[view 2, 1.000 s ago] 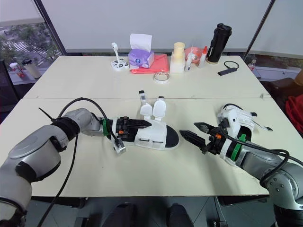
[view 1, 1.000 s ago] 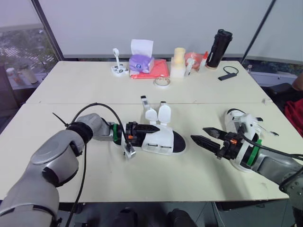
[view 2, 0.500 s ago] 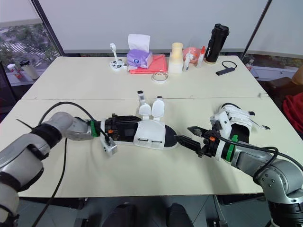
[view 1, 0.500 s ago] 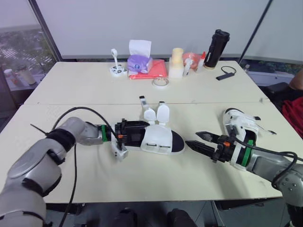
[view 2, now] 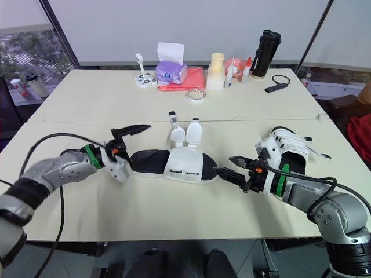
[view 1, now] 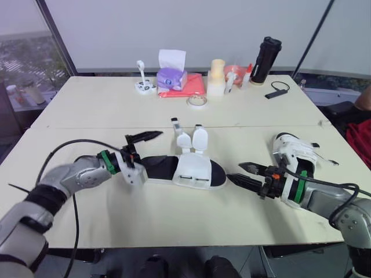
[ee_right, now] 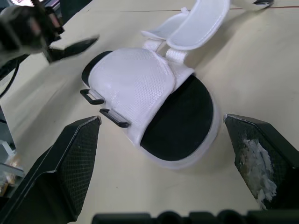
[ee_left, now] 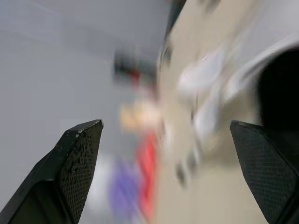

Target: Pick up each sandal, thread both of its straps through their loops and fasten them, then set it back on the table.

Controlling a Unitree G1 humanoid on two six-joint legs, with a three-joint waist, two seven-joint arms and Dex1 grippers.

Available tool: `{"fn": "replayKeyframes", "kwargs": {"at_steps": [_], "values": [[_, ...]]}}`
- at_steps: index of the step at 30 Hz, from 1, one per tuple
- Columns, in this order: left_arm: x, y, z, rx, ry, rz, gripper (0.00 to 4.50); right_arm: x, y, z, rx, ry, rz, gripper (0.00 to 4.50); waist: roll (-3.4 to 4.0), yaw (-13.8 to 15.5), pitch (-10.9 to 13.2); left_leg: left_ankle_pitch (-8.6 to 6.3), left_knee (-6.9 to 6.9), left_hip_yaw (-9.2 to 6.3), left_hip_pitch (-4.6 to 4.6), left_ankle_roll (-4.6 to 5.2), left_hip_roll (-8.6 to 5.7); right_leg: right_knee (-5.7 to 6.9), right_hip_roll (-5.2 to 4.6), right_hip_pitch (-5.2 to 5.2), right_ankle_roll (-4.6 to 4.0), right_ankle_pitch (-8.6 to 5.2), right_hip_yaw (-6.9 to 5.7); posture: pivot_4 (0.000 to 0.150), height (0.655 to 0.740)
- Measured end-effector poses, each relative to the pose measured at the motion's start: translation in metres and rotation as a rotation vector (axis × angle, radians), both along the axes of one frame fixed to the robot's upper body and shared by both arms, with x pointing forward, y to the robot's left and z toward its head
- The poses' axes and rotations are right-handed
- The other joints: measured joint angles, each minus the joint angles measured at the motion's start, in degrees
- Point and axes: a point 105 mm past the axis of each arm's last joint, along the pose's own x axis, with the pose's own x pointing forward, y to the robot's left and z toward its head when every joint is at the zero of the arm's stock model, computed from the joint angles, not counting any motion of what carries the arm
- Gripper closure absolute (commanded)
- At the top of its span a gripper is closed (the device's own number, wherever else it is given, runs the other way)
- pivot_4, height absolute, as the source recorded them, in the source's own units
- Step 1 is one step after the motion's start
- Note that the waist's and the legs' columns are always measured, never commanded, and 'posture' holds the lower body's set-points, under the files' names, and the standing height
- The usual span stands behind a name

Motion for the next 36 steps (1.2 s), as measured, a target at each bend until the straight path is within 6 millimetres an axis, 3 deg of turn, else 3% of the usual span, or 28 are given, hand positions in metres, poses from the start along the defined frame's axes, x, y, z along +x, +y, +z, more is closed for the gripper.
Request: {"fn": "replayKeyframes", "kwargs": {"at_steps": [3,7,14,19,23,29,34,36], "values": [[0.011,0.007,0.009,-0.209,0.328,0.043,0.02,0.005,-0.002,0.008,-0.003,-0.015,0.001,0.0,0.0,-0.47,0.0,0.0,0.06,-0.06,0.04,0.0,-0.06,0.03,0.09,0.04,-0.03,0.01,-0.04,0.15,0.74],[0.007,0.008,0.026,-0.44,0.59,-0.031,0.02,0.008,-0.002,0.014,-0.003,-0.024,0.006,0.0,0.05,-0.92,-0.02,-0.01,0.04,-0.05,0.09,0.01,-0.06,0.03,0.15,0.04,-0.03,0.01,-0.03,0.15,0.74],[-0.006,-0.004,-0.014,-0.468,0.91,-0.134,0.02,0.029,0.002,0.023,-0.038,-0.075,-0.012,0.0,0.07,-0.77,-0.02,-0.01,0.04,0.0,0.09,0.01,-0.07,0.01,0.15,0.03,-0.03,0.01,-0.01,0.15,0.74],[-0.006,-0.003,-0.027,-0.455,0.955,-0.131,2.22,0.039,0.004,0.027,-0.046,-0.101,-0.027,0.0,0.07,-0.49,-0.02,-0.01,0.04,-0.02,0.07,0.01,-0.07,-0.02,0.13,0.02,-0.03,0.01,-0.01,0.15,0.74],[-0.01,-0.001,-0.03,-0.452,0.966,-0.138,4.31,0.043,0.008,0.028,-0.044,-0.117,-0.033,0.0,0.07,-0.57,-0.02,-0.01,0.03,-0.02,0.07,0.01,-0.07,-0.02,0.12,0.02,-0.03,0.01,-0.01,0.15,0.74],[-0.036,-0.008,-0.051,-0.376,1.063,-0.178,4.42,0.047,0.011,0.021,-0.063,-0.092,-0.034,0.0,0.09,-0.7,-0.02,-0.01,0.0,-0.01,0.08,0.01,-0.05,-0.03,0.11,0.01,-0.03,0.01,0.02,0.15,0.74],[-0.041,-0.012,-0.057,-0.382,1.1,-0.18,4.42,0.029,0.024,-0.004,-0.072,-0.02,0.077,0.0,0.08,-0.35,-0.02,-0.01,0.01,-0.03,0.07,0.01,-0.05,-0.07,0.09,0.05,-0.03,0.01,-0.01,0.15,0.74],[-0.038,-0.012,-0.052,-0.401,1.086,-0.183,4.5,0.028,0.026,-0.015,-0.118,-0.021,0.084,0.57,0.08,-0.5,-0.02,-0.01,0.02,-0.01,0.07,0.01,-0.07,-0.07,0.09,0.05,-0.03,0.02,0.01,0.15,0.74]]}}
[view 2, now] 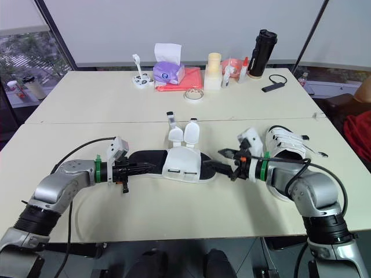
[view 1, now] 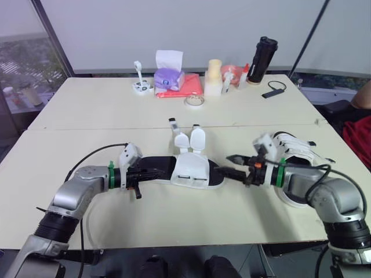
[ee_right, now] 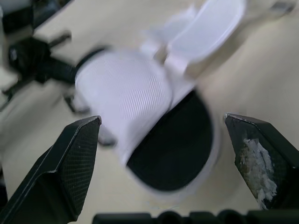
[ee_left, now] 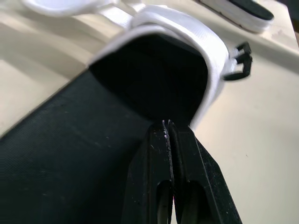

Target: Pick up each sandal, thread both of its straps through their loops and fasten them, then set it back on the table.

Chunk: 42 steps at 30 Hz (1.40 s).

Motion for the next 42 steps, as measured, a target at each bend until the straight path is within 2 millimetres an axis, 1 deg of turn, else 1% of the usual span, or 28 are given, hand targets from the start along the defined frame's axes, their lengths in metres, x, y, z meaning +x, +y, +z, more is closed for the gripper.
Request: {"fn": "replayKeyframes", "kwargs": {"at_steps": [1,4,6,7,8,11,15,16,17,19,20,21,23,25,26,27,30,35,37,39,42], "values": [[0.002,0.0,0.003,-0.003,-0.004,0.005,4.5,0.001,0.001,-0.002,-0.027,-0.022,0.003,0.91,0.0,-0.04,0.0,0.0,0.0,0.0,0.01,0.0,0.0,0.0,0.01,0.0,0.0,0.0,0.0,0.15,0.74],[0.006,0.005,0.008,-0.014,-0.011,0.032,4.5,0.004,0.002,-0.006,-0.083,-0.086,0.014,2.35,0.0,-0.24,0.0,0.0,-0.02,-0.01,0.01,0.0,0.02,0.0,0.05,-0.03,0.0,0.0,-0.01,0.15,0.74],[0.007,0.008,0.008,-0.018,-0.005,0.043,4.5,0.004,0.001,-0.008,-0.097,-0.101,0.019,3.44,0.0,-0.22,0.0,0.0,-0.03,-0.01,0.01,0.0,0.02,0.0,0.05,-0.03,0.0,0.0,0.0,0.15,0.74],[0.008,0.011,0.007,-0.02,0.005,0.055,4.5,0.004,0.002,-0.008,-0.096,-0.108,0.022,4.12,0.0,-0.19,0.0,0.0,-0.03,-0.02,0.01,0.0,0.02,0.0,0.04,-0.03,0.0,0.0,-0.01,0.15,0.74],[0.01,0.011,0.007,-0.022,0.008,0.059,4.5,0.004,0.003,-0.009,-0.095,-0.11,0.025,4.45,0.0,-0.17,0.0,0.0,-0.03,-0.02,0.01,0.0,0.02,0.0,0.04,-0.03,0.0,0.0,-0.01,0.15,0.74],[0.024,0.016,0.017,-0.058,-0.003,0.107,4.5,0.006,0.009,-0.011,-0.089,-0.122,0.046,4.45,0.0,0.04,0.0,0.0,-0.01,-0.03,0.01,0.0,0.0,0.01,0.04,-0.01,-0.01,0.01,-0.03,0.15,0.74],[0.065,0.025,0.049,-0.208,-0.026,0.269,4.5,0.007,0.019,-0.016,-0.115,-0.137,0.101,4.45,-0.04,0.19,0.02,0.0,0.03,-0.06,-0.02,0.0,-0.08,-0.02,-0.01,0.01,0.0,0.01,-0.07,0.15,0.74],[0.071,0.023,0.055,-0.234,-0.022,0.283,4.5,0.006,0.02,-0.019,-0.121,-0.132,0.116,4.45,-0.04,0.11,0.01,0.0,0.03,-0.05,-0.02,0.0,-0.09,-0.03,-0.02,0.01,0.0,0.01,-0.06,0.15,0.74],[0.074,0.021,0.056,-0.244,-0.014,0.285,4.5,0.005,0.021,-0.021,-0.131,-0.128,0.128,4.45,-0.04,-0.01,0.01,0.0,0.02,-0.04,-0.02,0.0,-0.09,-0.04,-0.03,0.0,0.01,0.01,-0.05,0.15,0.74],[0.076,0.015,0.049,-0.263,0.038,0.282,3.97,0.003,0.024,-0.027,-0.156,-0.119,0.154,4.5,-0.03,-0.27,0.01,0.0,-0.02,-0.03,-0.02,0.0,-0.08,-0.04,-0.02,-0.06,0.01,0.01,-0.05,0.15,0.74],[0.078,0.013,0.044,-0.274,0.072,0.281,3.64,0.003,0.024,-0.029,-0.167,-0.12,0.157,4.5,-0.03,-0.33,0.01,0.0,-0.03,-0.03,-0.02,0.0,-0.08,-0.03,-0.01,-0.08,0.01,0.01,-0.05,0.15,0.74],[0.08,0.008,0.038,-0.293,0.126,0.281,3.18,0.004,0.024,-0.033,-0.189,-0.122,0.16,4.5,-0.04,-0.3,0.02,0.0,-0.03,-0.05,-0.03,0.0,-0.07,-0.02,0.01,-0.1,0.0,0.01,-0.06,0.15,0.74],[0.084,0.003,0.032,-0.322,0.193,0.286,2.08,0.004,0.025,-0.034,-0.206,-0.14,0.166,4.5,-0.04,-0.31,0.02,0.0,-0.01,-0.05,-0.03,0.0,-0.07,0.0,0.02,-0.09,0.0,0.01,-0.06,0.15,0.74],[0.089,0.003,0.033,-0.36,0.238,0.302,1.08,0.005,0.026,-0.035,-0.208,-0.152,0.17,4.5,-0.04,-0.42,0.01,0.0,-0.01,-0.04,-0.01,0.0,-0.06,0.01,0.03,-0.08,0.0,0.01,-0.06,0.15,0.74],[0.09,0.004,0.033,-0.383,0.267,0.31,0.5,0.005,0.026,-0.035,-0.209,-0.153,0.168,4.5,-0.04,-0.39,0.01,0.0,-0.01,-0.04,-0.01,0.0,-0.07,0.01,0.03,-0.08,0.0,0.01,-0.06,0.15,0.74],[0.092,0.005,0.034,-0.424,0.32,0.321,0.03,0.006,0.027,-0.035,-0.209,-0.157,0.168,4.5,-0.05,-0.41,0.01,0.0,-0.01,-0.05,0.0,0.0,-0.06,0.02,0.03,-0.08,0.0,0.01,-0.06,0.15,0.74],[0.093,0.005,0.031,-0.513,0.465,0.333,0.03,0.007,0.028,-0.036,-0.211,-0.167,0.166,4.5,-0.05,-0.43,0.01,0.0,-0.01,-0.04,-0.01,0.0,-0.07,0.03,0.03,-0.08,0.0,0.01,-0.06,0.15,0.74],[0.089,-0.001,0.009,-0.547,0.631,0.356,0.03,0.008,0.031,-0.036,-0.205,-0.176,0.165,4.5,-0.05,-0.41,0.01,0.01,-0.01,-0.06,0.0,-0.01,-0.07,0.04,0.03,-0.08,0.0,0.01,-0.06,0.15,0.74],[0.091,-0.005,0.012,-0.577,0.665,0.35,0.03,0.009,0.033,-0.037,-0.198,-0.179,0.163,4.5,-0.05,-0.33,0.01,0.01,-0.01,-0.06,0.0,-0.02,-0.07,0.04,0.03,-0.08,0.0,0.01,-0.06,0.15,0.74],[0.095,-0.017,0.017,-0.617,0.694,0.341,0.03,0.009,0.034,-0.037,-0.197,-0.182,0.16,4.5,-0.06,-0.09,0.0,0.01,0.01,-0.06,0.0,-0.02,-0.1,0.03,-0.01,-0.04,0.0,0.01,-0.08,0.15,0.74],[0.102,-0.029,0.016,-0.67,0.714,0.373,0.03,0.009,0.036,-0.037,-0.193,-0.183,0.161,4.5,-0.06,-0.14,0.0,0.01,0.02,-0.06,0.0,-0.02,-0.11,0.02,-0.03,-0.03,0.01,0.01,-0.08,0.15,0.74]]}}
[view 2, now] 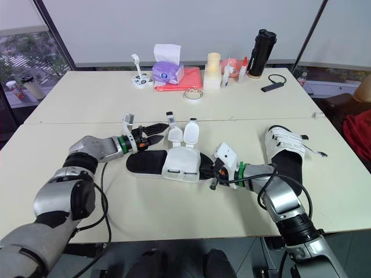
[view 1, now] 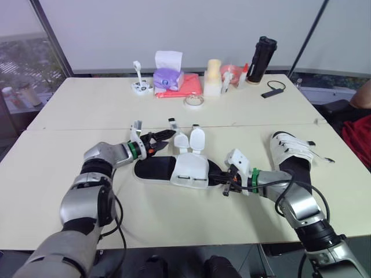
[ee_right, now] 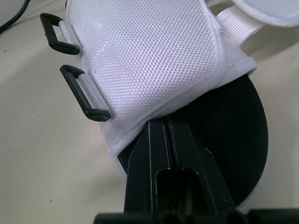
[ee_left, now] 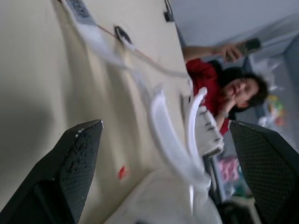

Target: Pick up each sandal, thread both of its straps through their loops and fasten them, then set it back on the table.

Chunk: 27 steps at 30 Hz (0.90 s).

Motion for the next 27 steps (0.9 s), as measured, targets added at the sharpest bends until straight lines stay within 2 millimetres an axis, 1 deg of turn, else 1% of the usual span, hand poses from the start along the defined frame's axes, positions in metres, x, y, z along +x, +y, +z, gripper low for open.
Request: {"fn": "replayKeyframes", "kwargs": {"at_steps": [2,5,9,13,15,17,18,21,22,23,27], "values": [[0.005,-0.004,-0.004,-0.023,0.02,0.047,0.03,0.0,0.001,0.0,0.003,-0.001,0.002,4.5,0.0,-0.11,0.0,0.0,-0.02,-0.01,-0.01,0.0,0.01,0.02,0.02,-0.05,0.0,0.0,0.0,0.15,0.74],[0.009,-0.012,-0.007,-0.045,0.026,0.072,0.03,0.0,0.001,0.0,-0.002,-0.004,0.0,4.5,0.0,-0.09,0.0,0.0,-0.03,0.0,-0.01,-0.01,0.01,0.02,0.01,-0.05,0.0,0.0,0.0,0.15,0.74],[0.018,-0.019,-0.001,-0.052,0.005,0.131,0.03,0.001,0.001,0.0,-0.008,-0.009,-0.004,4.5,0.0,-0.01,0.0,0.01,-0.03,-0.01,-0.01,-0.01,0.01,0.02,0.01,-0.04,0.0,0.0,0.0,0.15,0.74],[0.025,-0.018,0.002,-0.052,0.003,0.202,0.03,0.001,0.002,-0.001,-0.002,-0.01,-0.008,4.5,0.0,-0.25,0.0,0.01,-0.03,-0.01,0.0,-0.01,0.01,0.02,0.02,-0.05,0.0,0.0,0.01,0.15,0.74],[0.027,-0.017,0.002,-0.05,0.001,0.224,0.56,0.001,0.003,-0.001,0.0,-0.011,-0.012,4.5,0.0,-0.24,0.0,0.01,-0.03,-0.01,0.0,-0.01,0.01,0.02,0.02,-0.05,0.0,0.0,0.0,0.15,0.74],[0.028,-0.016,0.002,-0.042,-0.007,0.233,1.32,0.001,0.003,-0.001,0.003,-0.013,-0.017,4.5,0.0,-0.24,0.0,0.01,-0.03,-0.01,0.0,-0.01,0.01,0.03,0.02,-0.05,0.0,0.0,0.0,0.15,0.74],[0.029,-0.017,0.003,-0.038,-0.012,0.232,1.91,0.001,0.003,-0.001,0.004,-0.014,-0.019,4.5,0.0,-0.23,0.0,0.01,-0.03,-0.01,0.0,-0.02,0.01,0.03,0.02,-0.05,0.0,0.0,0.0,0.15,0.74],[0.031,-0.018,0.01,-0.032,-0.036,0.23,3.43,0.002,0.003,-0.001,0.001,-0.019,-0.022,4.5,0.0,-0.24,0.0,0.01,-0.03,0.0,0.01,-0.02,0.01,0.03,0.03,-0.04,0.0,0.0,0.0,0.15,0.74],[0.031,-0.019,0.011,-0.028,-0.04,0.228,3.98,0.002,0.003,-0.001,0.002,-0.02,-0.023,4.5,0.0,-0.24,0.0,0.01,-0.03,0.0,0.01,-0.02,0.01,0.03,0.03,-0.04,0.0,0.0,0.0,0.15,0.74],[0.031,-0.019,0.011,-0.023,-0.04,0.227,4.45,0.002,0.003,-0.001,0.003,-0.021,-0.025,4.5,0.0,-0.25,0.0,0.01,-0.03,0.0,0.02,-0.02,0.01,0.03,0.03,-0.04,0.0,0.0,0.0,0.15,0.74],[0.03,-0.019,0.008,-0.002,-0.037,0.221,4.45,0.002,0.004,-0.002,0.005,-0.026,-0.027,4.5,0.0,-0.24,0.0,0.01,-0.03,0.0,0.01,-0.02,0.01,0.04,0.03,-0.04,0.0,0.0,0.0,0.15,0.74]]}}
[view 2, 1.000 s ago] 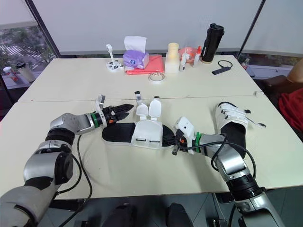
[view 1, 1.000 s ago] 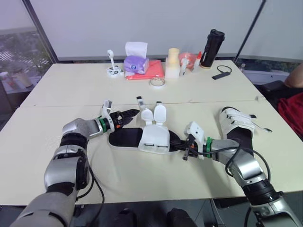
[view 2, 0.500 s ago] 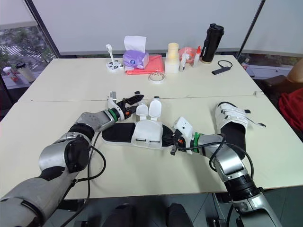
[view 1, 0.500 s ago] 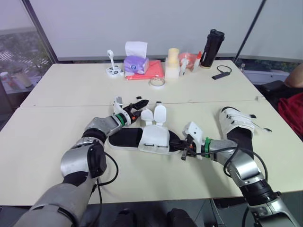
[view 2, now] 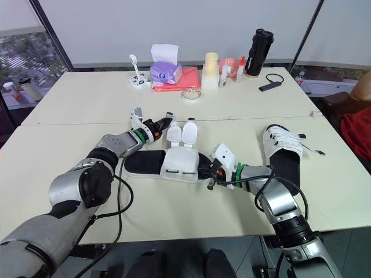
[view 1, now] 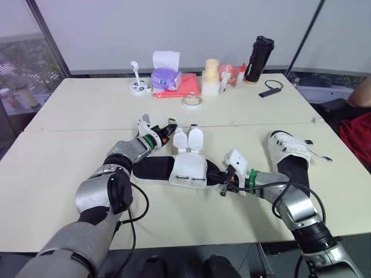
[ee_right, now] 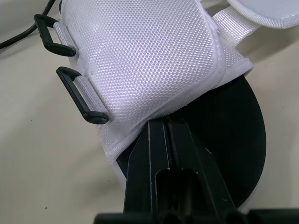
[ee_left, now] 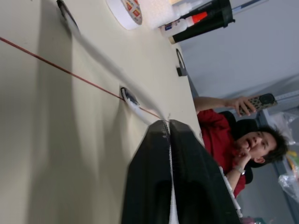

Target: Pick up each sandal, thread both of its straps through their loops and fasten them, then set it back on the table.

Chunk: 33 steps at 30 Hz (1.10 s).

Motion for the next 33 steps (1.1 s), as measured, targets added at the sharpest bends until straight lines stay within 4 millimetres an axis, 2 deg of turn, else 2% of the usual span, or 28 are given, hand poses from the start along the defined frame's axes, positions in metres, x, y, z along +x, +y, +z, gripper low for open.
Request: {"fn": "replayKeyframes", "kwargs": {"at_steps": [6,9,13,16,19,24,28,31,33], "values": [[-0.004,-0.004,-0.004,0.131,-0.061,-0.074,4.45,0.001,0.001,0.0,0.0,-0.012,-0.008,4.5,0.0,0.02,0.0,0.0,0.0,0.01,0.0,-0.01,-0.01,0.0,0.01,0.0,0.0,0.0,0.0,0.15,0.74],[-0.008,-0.01,0.001,0.39,-0.256,-0.196,4.45,0.002,0.0,0.0,0.0,-0.017,-0.011,4.5,0.0,0.1,0.0,0.03,-0.01,0.02,-0.01,-0.05,-0.02,0.0,0.01,0.0,0.0,0.0,0.0,0.15,0.74],[-0.01,-0.017,0.021,0.656,-0.542,-0.322,4.45,0.002,-0.001,-0.001,0.003,-0.018,-0.017,4.5,0.0,0.21,0.0,0.03,-0.01,0.03,-0.01,-0.05,-0.02,-0.01,0.0,0.01,0.0,0.0,0.0,0.15,0.74],[-0.012,-0.016,0.038,0.89,-0.812,-0.354,4.45,0.001,-0.002,-0.002,0.005,-0.018,-0.023,4.5,0.0,0.34,0.0,0.03,-0.02,0.03,-0.01,-0.05,-0.01,-0.04,-0.01,0.01,0.0,0.0,0.01,0.15,0.74],[-0.02,-0.008,0.053,1.242,-1.2,-0.342,4.45,0.0,-0.004,-0.003,0.008,-0.02,-0.026,4.5,0.0,0.39,0.0,0.03,-0.07,0.02,-0.01,-0.05,-0.01,-0.08,-0.02,0.01,0.0,0.0,0.03,0.15,0.74],[-0.039,-0.002,0.069,1.723,-1.816,-0.198,4.45,0.001,-0.005,-0.002,0.013,-0.026,-0.036,4.5,-0.03,0.56,0.02,0.02,-0.07,0.01,-0.01,-0.04,-0.04,-0.1,-0.05,0.02,0.07,0.05,0.06,0.15,0.74],[-0.051,-0.002,0.063,1.876,-2.208,-0.157,4.45,0.003,-0.007,-0.003,0.015,-0.026,-0.044,4.5,-0.03,0.62,0.02,0.02,-0.06,0.01,0.0,-0.04,-0.08,-0.11,-0.05,0.09,0.11,0.06,0.03,0.15,0.74],[-0.064,-0.007,0.044,1.811,-2.445,-0.183,4.45,0.003,-0.007,-0.003,0.018,-0.028,-0.044,4.5,-0.03,0.56,0.02,0.02,-0.06,0.02,-0.01,-0.04,-0.08,-0.1,-0.05,0.09,0.12,0.06,0.03,0.15,0.74],[-0.071,-0.007,0.031,1.75,-2.538,-0.202,4.45,0.004,-0.007,-0.003,0.021,-0.03,-0.045,4.5,-0.03,0.52,0.02,0.02,-0.06,0.02,-0.02,-0.04,-0.08,-0.09,-0.04,0.06,0.12,0.06,0.03,0.15,0.74]]}}
